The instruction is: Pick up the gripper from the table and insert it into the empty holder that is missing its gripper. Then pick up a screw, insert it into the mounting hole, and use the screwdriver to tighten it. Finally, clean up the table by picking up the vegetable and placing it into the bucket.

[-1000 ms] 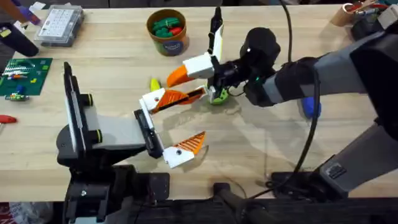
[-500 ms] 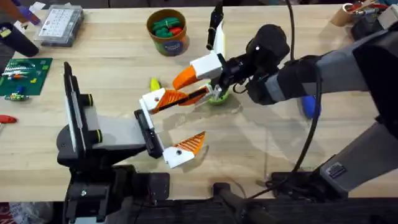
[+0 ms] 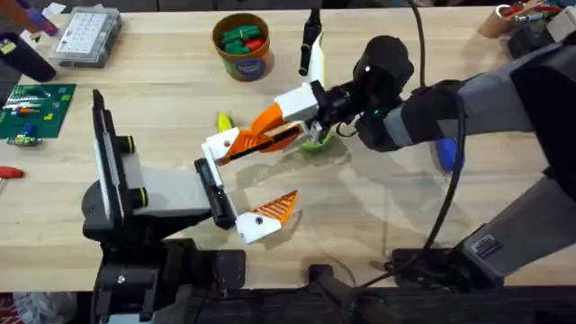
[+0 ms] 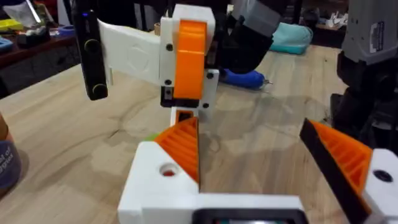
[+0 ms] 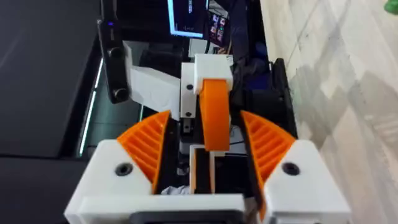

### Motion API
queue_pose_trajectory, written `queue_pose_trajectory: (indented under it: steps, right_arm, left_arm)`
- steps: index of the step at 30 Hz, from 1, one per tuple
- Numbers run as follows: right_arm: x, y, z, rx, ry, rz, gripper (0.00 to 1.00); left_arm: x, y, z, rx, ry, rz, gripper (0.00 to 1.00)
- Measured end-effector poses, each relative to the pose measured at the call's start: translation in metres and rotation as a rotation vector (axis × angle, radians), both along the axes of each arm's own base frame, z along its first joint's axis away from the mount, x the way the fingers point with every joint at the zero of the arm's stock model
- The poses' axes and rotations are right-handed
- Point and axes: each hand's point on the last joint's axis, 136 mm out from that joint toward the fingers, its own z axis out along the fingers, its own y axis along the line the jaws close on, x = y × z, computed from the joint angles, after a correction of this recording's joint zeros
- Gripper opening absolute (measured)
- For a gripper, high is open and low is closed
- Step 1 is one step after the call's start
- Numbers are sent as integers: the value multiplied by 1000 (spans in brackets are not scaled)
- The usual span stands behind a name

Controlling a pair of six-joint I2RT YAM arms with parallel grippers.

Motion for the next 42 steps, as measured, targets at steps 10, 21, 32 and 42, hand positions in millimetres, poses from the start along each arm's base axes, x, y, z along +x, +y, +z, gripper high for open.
queue_pose_trajectory:
  steps: [10,21,32,42]
  right_arm:
    - [0,-1,-1,-2,1,1,9]
    - [0,-1,-1,-2,1,-1,8]
    - [4,1,-1,-4,8,-23,8]
    - [4,5,-6,-23,40,-32,7]
  left_arm:
    - [0,0,0,6,-14,-1,986]
    - [0,0,0,6,-15,-1,986]
    - [0,0,0,7,-15,2,986]
    - [1,1,0,2,-3,9,986]
